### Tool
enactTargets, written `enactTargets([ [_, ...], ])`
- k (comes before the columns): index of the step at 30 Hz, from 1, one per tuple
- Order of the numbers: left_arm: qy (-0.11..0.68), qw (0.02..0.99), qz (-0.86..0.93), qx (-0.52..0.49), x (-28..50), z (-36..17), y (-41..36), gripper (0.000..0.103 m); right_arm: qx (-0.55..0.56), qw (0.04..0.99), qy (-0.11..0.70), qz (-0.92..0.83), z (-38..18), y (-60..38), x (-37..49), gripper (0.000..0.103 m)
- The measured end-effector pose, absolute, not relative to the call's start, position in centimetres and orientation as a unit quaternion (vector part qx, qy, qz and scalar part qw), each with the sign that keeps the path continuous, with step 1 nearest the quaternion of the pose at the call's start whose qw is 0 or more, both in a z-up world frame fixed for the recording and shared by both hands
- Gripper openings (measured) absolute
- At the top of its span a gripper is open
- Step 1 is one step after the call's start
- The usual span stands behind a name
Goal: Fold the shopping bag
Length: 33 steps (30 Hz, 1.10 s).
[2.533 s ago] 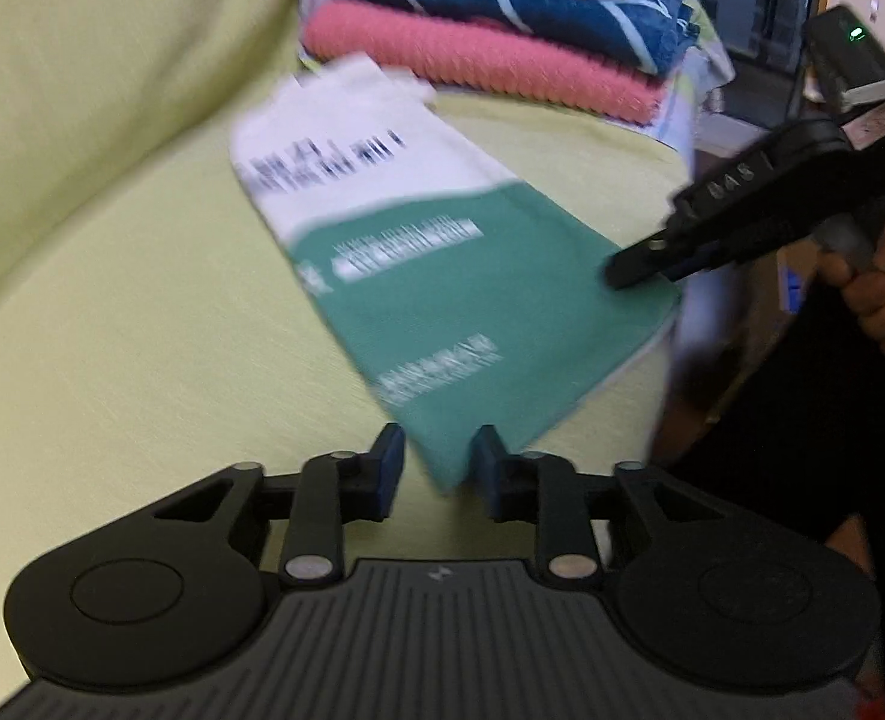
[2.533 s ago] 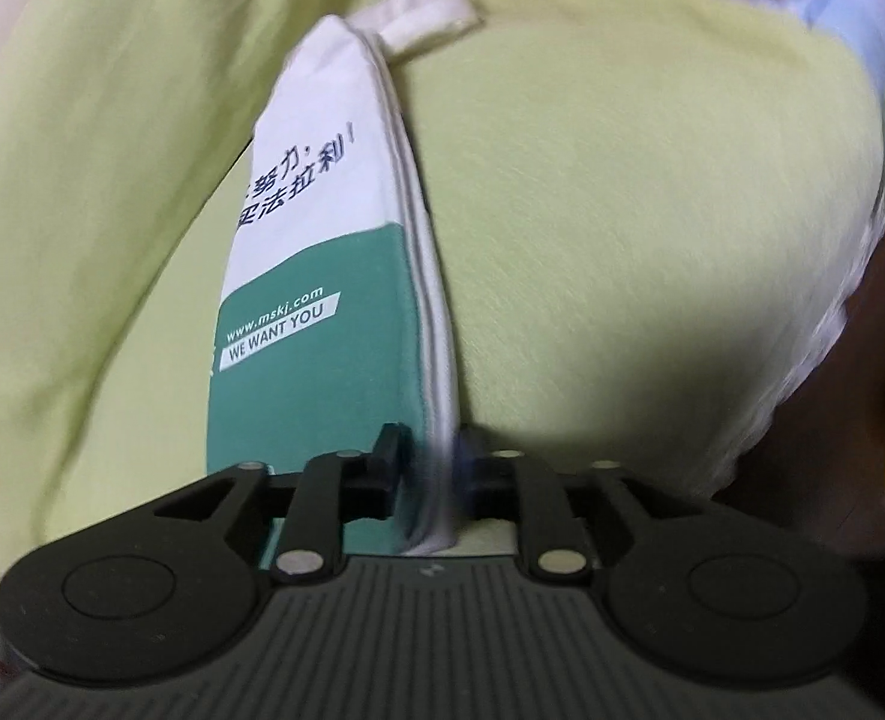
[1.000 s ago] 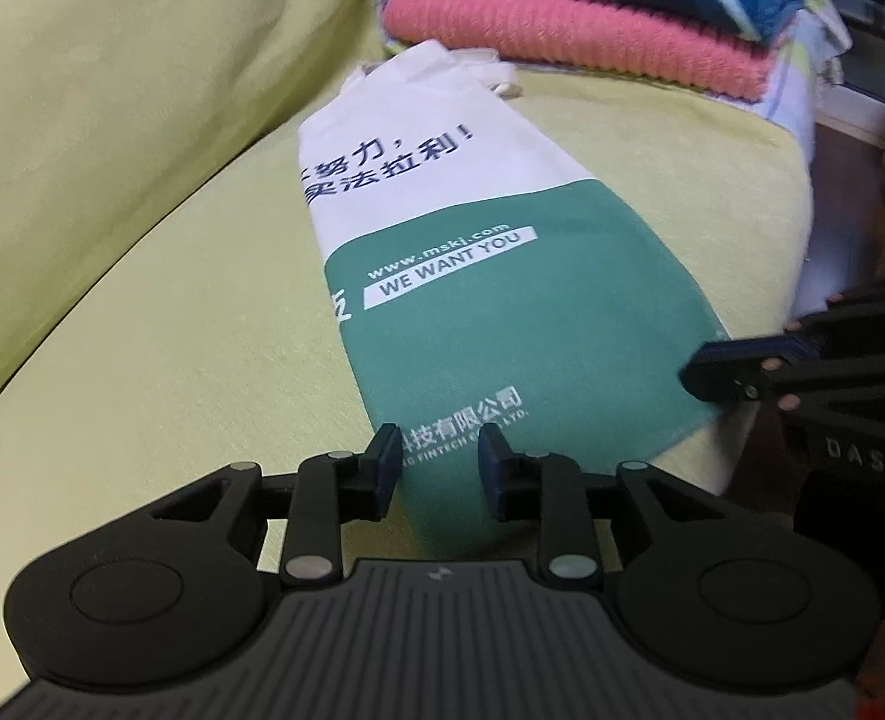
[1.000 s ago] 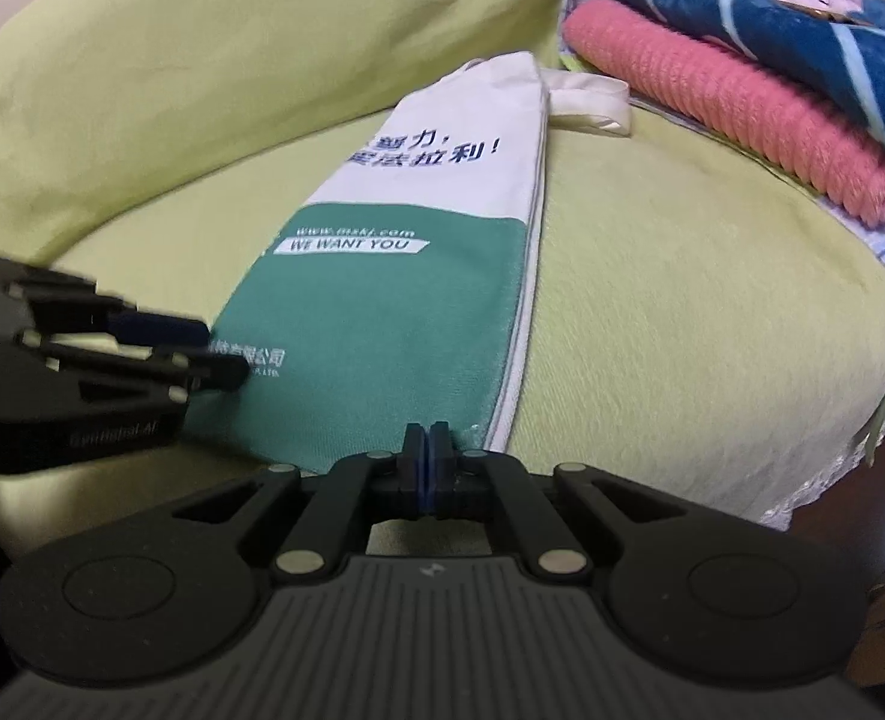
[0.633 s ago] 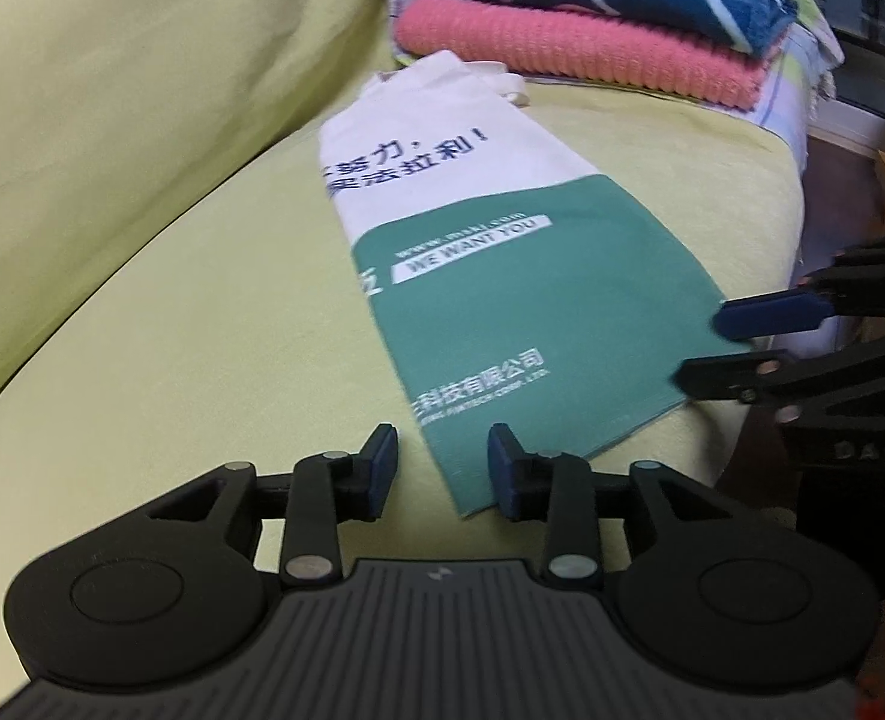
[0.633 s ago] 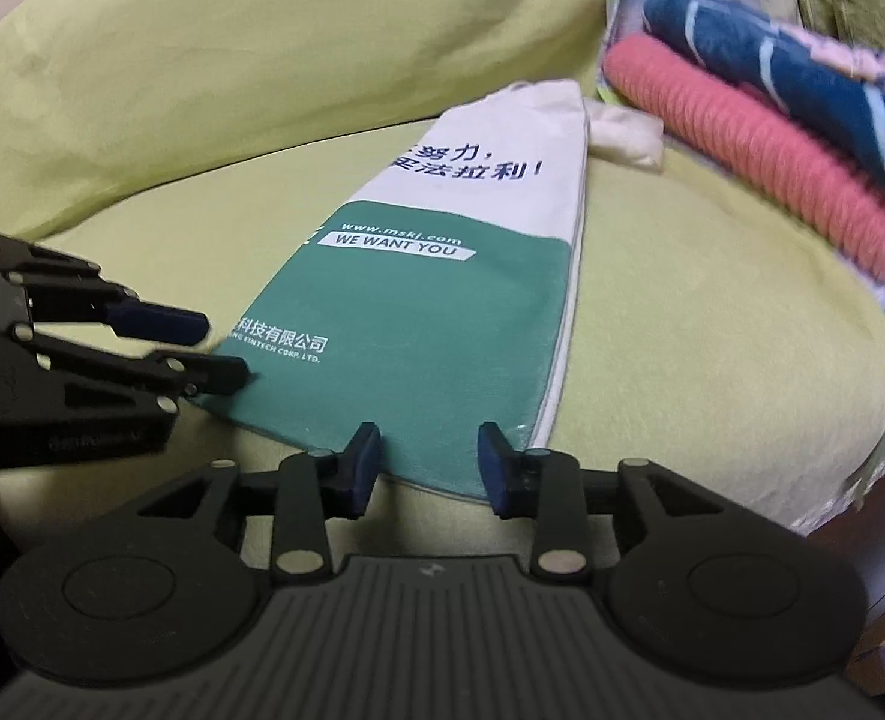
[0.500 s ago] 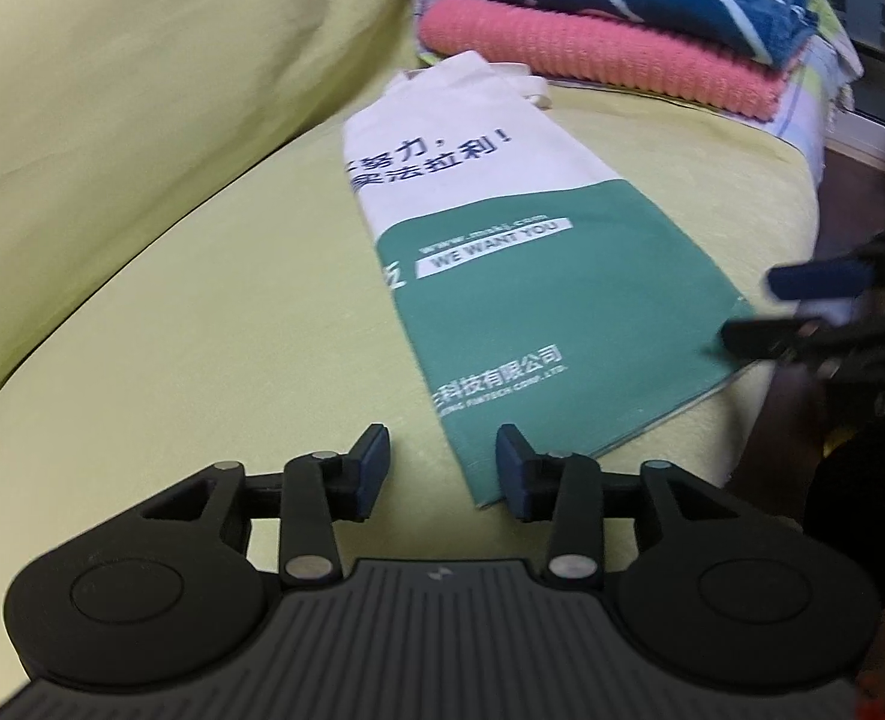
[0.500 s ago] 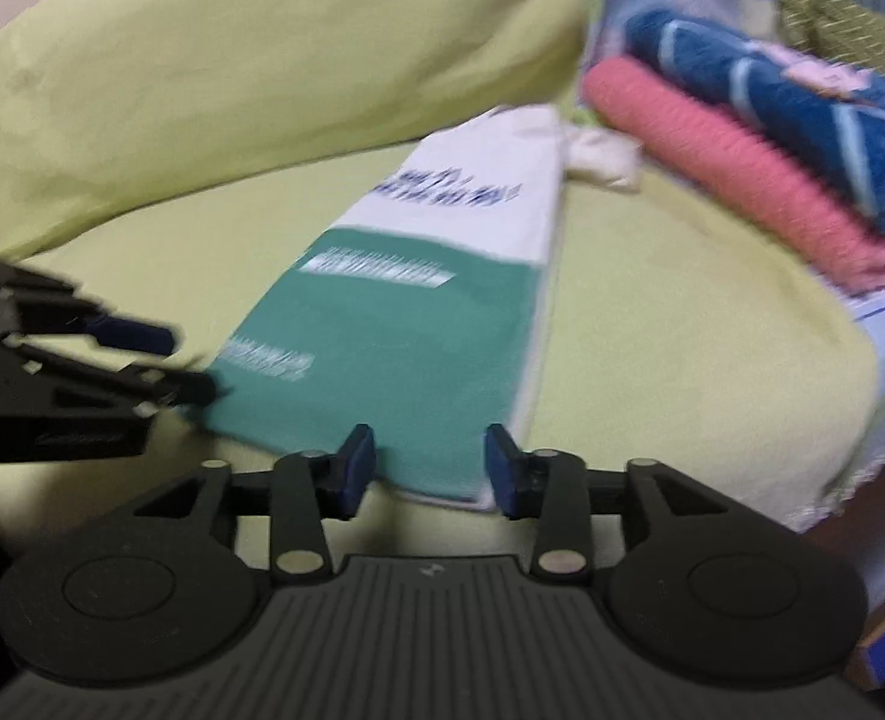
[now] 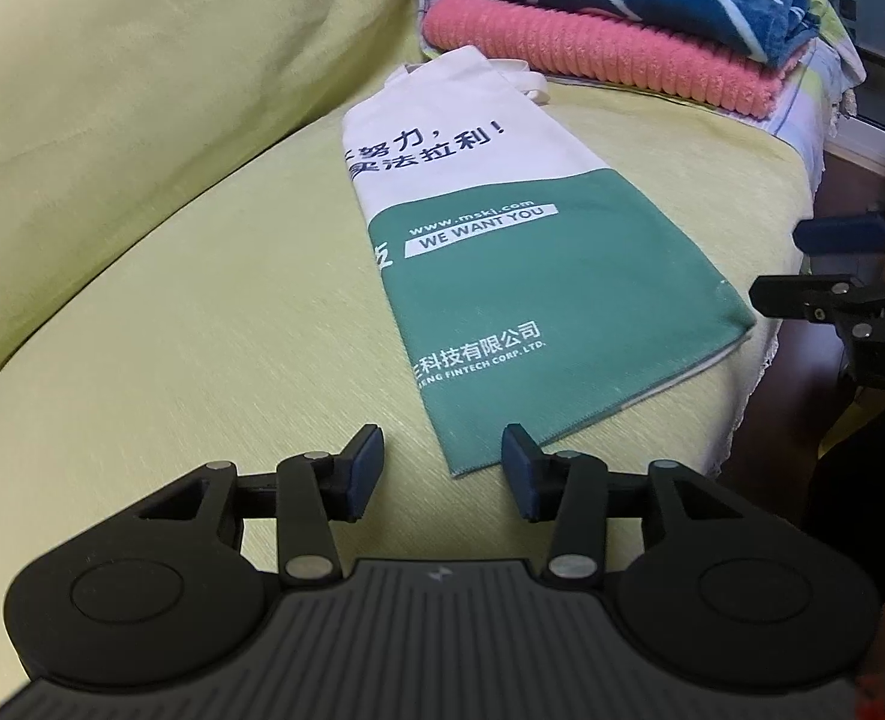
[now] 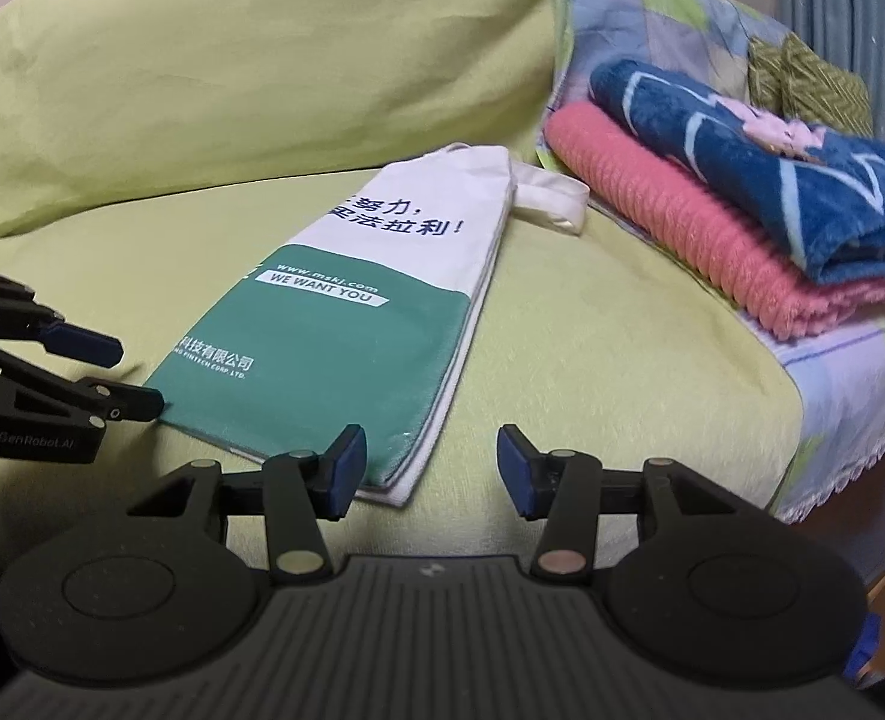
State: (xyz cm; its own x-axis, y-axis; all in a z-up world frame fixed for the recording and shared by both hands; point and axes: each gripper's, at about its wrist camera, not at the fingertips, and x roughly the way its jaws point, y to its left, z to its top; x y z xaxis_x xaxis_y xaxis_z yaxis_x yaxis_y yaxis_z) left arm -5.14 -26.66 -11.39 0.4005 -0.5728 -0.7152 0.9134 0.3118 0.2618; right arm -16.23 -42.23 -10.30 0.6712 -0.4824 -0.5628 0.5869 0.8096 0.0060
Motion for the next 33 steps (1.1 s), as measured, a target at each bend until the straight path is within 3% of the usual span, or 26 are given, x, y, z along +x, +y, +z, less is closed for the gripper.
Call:
enactTargets([
  [5,0.148,0.736,-0.526,0.399,-7.5,-11.2,-25.1,0.051,-0.023,0.926,0.280,-0.251,-8.9,-40.1,-15.9,0.046],
  [8,0.069,0.691,-0.538,0.478,-9.0,-12.1,-24.6,0.051,-0.141,0.923,0.291,-0.210,-8.7,-38.4,-15.5,0.052],
  [15,-0.098,0.570,-0.523,0.625,-9.9,-16.2,-23.9,0.051,-0.346,0.866,0.340,-0.121,-12.0,-36.7,-14.3,0.050],
  [20,-0.171,0.522,-0.532,0.644,-9.3,-18.0,-23.6,0.051,-0.430,0.824,0.358,-0.092,-14.9,-36.9,-14.1,0.043],
  [28,-0.262,0.486,-0.532,0.642,-7.8,-20.2,-22.5,0.046,-0.503,0.792,0.340,-0.064,-17.6,-38.0,-14.4,0.042],
  [30,-0.273,0.485,-0.535,0.636,-7.5,-20.4,-22.3,0.045,-0.508,0.794,0.327,-0.060,-17.8,-38.1,-14.5,0.035],
  [31,-0.276,0.485,-0.537,0.632,-7.4,-20.5,-22.3,0.044,-0.511,0.796,0.320,-0.059,-18.0,-38.1,-14.6,0.027],
  [33,-0.279,0.484,-0.543,0.627,-7.1,-20.5,-22.4,0.041,-0.516,0.798,0.307,-0.055,-18.2,-38.3,-14.8,0.023],
])
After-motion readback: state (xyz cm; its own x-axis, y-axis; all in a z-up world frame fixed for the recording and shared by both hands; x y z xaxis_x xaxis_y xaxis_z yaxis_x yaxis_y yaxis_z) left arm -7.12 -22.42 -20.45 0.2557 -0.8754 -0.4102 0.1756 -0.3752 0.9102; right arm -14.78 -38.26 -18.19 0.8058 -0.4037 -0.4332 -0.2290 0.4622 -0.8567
